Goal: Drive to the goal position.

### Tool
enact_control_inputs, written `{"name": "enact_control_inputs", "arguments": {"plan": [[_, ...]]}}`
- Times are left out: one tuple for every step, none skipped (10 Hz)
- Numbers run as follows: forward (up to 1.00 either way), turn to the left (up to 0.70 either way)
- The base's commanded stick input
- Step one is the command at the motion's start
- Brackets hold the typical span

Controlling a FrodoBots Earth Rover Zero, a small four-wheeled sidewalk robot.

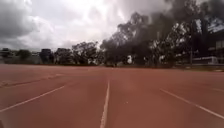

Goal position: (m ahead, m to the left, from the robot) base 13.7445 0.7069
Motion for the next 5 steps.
{"name": "enact_control_inputs", "arguments": {"plan": [[0.60, 0.00], [0.60, 0.00], [0.60, 0.00], [0.60, 0.00], [0.60, 0.00]]}}
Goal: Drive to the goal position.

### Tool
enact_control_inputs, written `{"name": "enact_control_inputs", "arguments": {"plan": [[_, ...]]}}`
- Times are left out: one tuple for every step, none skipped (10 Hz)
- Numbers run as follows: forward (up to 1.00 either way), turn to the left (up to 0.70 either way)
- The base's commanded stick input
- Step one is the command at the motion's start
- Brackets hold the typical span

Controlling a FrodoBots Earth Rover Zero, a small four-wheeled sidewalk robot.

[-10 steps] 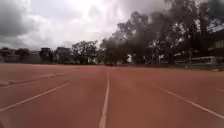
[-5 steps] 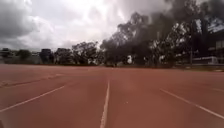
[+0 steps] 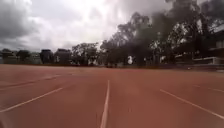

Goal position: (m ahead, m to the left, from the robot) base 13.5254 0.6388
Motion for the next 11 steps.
{"name": "enact_control_inputs", "arguments": {"plan": [[0.60, 0.00], [0.60, 0.00], [0.60, 0.00], [0.60, 0.00], [0.60, 0.00], [0.60, 0.00], [0.60, 0.00], [0.60, 0.00], [0.60, 0.00], [0.60, 0.00], [0.60, 0.00]]}}
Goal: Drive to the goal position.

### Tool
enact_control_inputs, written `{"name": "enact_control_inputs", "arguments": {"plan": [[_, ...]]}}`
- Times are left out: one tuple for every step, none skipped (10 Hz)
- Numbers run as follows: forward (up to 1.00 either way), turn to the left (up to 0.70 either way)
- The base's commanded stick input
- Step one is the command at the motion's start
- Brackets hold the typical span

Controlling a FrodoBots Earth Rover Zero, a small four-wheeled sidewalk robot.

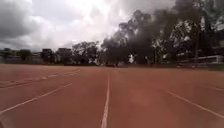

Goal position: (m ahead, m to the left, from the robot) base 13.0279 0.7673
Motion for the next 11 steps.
{"name": "enact_control_inputs", "arguments": {"plan": [[0.60, 0.00], [0.60, 0.00], [0.60, 0.00], [0.60, 0.00], [0.60, 0.00], [0.60, 0.00], [0.60, 0.00], [0.60, 0.00], [0.60, 0.00], [0.60, 0.00], [0.60, 0.00]]}}
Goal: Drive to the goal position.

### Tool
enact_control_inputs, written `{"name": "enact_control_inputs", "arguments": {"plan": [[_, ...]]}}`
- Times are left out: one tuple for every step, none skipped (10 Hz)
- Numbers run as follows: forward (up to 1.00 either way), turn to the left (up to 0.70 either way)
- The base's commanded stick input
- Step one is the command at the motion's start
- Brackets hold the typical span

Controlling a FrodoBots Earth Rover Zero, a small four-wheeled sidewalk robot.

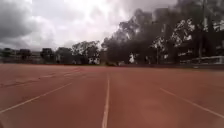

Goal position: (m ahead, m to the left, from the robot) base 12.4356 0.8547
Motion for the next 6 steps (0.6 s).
{"name": "enact_control_inputs", "arguments": {"plan": [[0.60, 0.00], [0.60, 0.00], [0.60, 0.00], [0.60, 0.00], [0.60, 0.00], [0.60, 0.00]]}}
